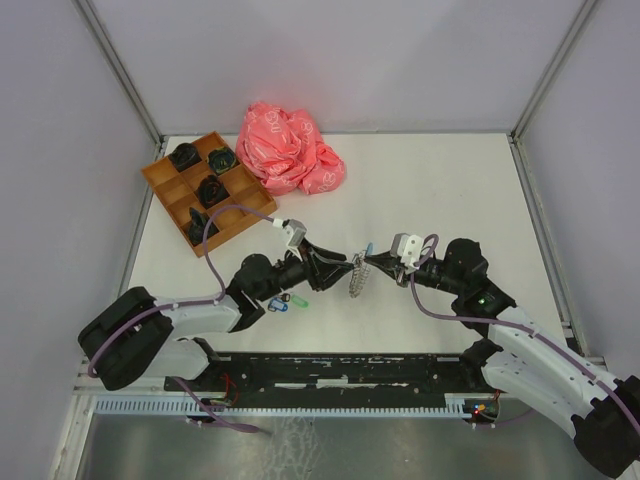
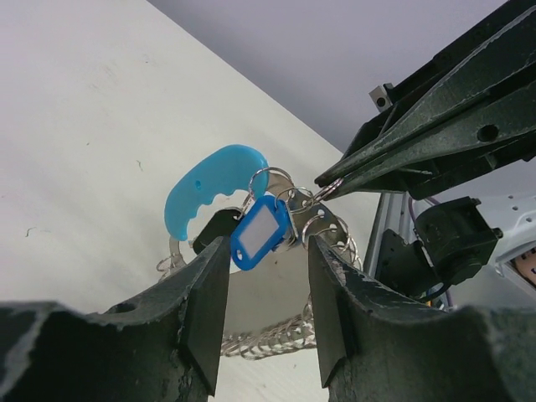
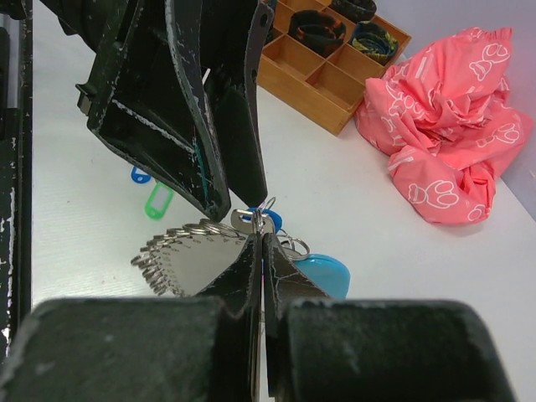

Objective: Put the keys on the keyring

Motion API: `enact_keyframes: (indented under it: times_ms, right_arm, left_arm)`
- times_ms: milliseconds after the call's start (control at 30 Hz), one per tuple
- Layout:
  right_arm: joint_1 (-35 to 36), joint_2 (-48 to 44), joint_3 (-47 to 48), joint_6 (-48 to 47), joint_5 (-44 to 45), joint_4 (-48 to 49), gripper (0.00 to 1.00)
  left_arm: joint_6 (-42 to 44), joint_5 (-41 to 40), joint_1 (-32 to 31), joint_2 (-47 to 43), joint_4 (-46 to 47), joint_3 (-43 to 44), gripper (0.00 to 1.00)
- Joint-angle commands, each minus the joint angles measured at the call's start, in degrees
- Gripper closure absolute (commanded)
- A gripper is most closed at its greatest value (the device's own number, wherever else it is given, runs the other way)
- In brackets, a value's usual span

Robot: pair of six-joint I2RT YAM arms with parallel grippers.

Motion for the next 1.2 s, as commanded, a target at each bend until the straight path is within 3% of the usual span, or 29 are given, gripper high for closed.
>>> enact_keyframes:
  times_ms: [0,200,433,667,1167]
  right_arm:
    - [-0.28,-0.57,0.42,1.43,-0.56,5.62,0.99]
    - [-0.33,-0.99,1.23,-1.06,-1.90,1.97,0.99]
    - [-0.31,-1.00,4.55,-8.00,-6.00,-5.13,0.99]
    - [-0.33,-1.14,6.01,-11.14,-8.16,-8.39,0.99]
    - [-0.23,-0.91,6.11,-11.75,-10.25,-8.48,0.99]
  left_arm:
    - [5.54,-1.25,-0.28,0.95,2.36,2.43,0.51]
    - [8.80,1.38,0.33,-0.94,7.55,-0.19,0.53]
    - [18.34,15.80,4.18,-0.63,8.56,-0.81,0.55]
    - [18.83,28.99,7.36,4.22,13.04,1.50,0.64]
    - [15.86,30.70,7.41,8.97,16.57,4.46,0.68]
